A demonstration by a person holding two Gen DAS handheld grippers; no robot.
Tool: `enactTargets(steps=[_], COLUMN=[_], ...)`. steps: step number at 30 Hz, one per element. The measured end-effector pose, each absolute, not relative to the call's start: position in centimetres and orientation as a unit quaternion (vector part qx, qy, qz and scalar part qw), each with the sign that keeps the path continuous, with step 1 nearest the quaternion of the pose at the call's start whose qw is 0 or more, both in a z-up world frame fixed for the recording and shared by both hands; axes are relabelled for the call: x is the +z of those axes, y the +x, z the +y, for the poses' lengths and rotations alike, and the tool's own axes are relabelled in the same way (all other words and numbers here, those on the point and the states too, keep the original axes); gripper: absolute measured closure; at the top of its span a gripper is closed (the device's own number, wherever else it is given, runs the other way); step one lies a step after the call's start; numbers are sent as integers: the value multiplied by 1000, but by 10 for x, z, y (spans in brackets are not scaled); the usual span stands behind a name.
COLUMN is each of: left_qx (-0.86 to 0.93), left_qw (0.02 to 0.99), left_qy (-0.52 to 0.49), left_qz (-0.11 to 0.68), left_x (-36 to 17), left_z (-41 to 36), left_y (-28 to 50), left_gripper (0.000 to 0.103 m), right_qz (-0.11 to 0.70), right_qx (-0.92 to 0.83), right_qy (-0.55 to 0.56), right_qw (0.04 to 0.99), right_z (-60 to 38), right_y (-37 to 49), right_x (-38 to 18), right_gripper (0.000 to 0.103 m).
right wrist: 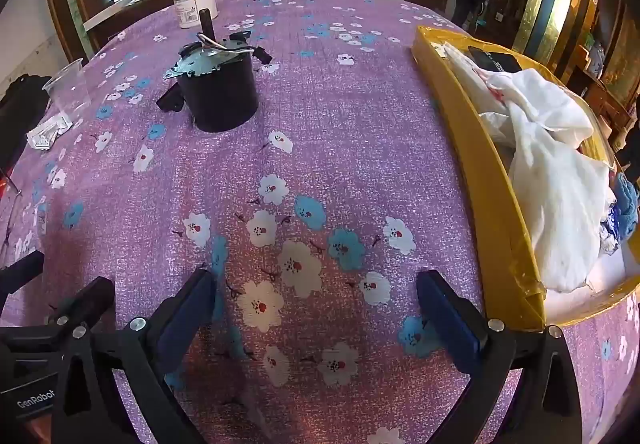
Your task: Organize soft objects
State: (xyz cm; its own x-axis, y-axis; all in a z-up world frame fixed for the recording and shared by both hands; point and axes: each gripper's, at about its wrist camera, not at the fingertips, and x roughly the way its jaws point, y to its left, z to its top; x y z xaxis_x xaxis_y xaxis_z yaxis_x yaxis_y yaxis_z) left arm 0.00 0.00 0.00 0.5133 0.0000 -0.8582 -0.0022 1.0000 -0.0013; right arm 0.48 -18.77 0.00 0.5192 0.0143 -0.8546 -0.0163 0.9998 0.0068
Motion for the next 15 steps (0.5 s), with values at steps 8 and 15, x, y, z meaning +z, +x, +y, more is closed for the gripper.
enactTargets(steps=[8, 15], left_qx=[1, 1], left_qw=[870, 869], left_qy=[0, -1], left_qz=[494, 494], left_x=[0, 0], left_z=[0, 0], left_y=[0, 0], left_gripper=[0, 0], right_qz=[490, 490], right_qx=[10, 11], right_qy=[2, 2], right_qw=[872, 871], right_z=[-188, -188], right_y=[5, 4], right_x=[0, 0], right_gripper=[1, 1])
